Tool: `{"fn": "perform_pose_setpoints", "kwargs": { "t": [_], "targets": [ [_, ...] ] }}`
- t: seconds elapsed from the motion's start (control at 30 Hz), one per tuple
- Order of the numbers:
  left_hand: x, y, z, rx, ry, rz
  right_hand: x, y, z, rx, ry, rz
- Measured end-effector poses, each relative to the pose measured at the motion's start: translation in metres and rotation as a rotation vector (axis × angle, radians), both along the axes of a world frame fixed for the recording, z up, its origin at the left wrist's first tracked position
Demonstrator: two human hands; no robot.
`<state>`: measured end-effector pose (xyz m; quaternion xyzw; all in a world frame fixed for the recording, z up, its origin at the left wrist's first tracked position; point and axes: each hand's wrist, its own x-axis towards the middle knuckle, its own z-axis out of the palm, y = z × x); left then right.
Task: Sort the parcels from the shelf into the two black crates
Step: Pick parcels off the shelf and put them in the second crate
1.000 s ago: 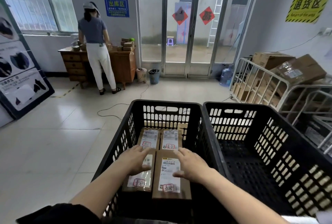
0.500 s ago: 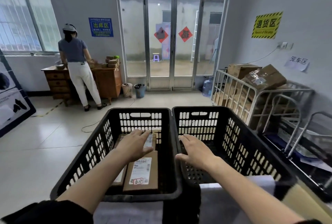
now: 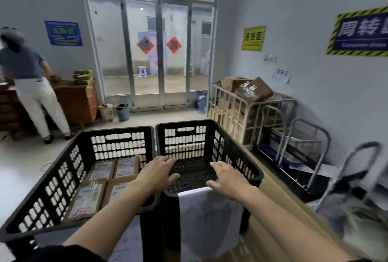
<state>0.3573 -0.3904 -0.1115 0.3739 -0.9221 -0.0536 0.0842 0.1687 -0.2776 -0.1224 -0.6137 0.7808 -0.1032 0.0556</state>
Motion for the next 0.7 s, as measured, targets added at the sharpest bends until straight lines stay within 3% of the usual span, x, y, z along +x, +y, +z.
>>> {"fn": "perform_pose_setpoints", "kwargs": {
  "t": [0.7],
  "targets": [
    [-0.105,0.178,0.002,-0.019,0.0,-0.7,0.017,0.29,0.023,-0.021,0.0,-0.823]
  ]
}}
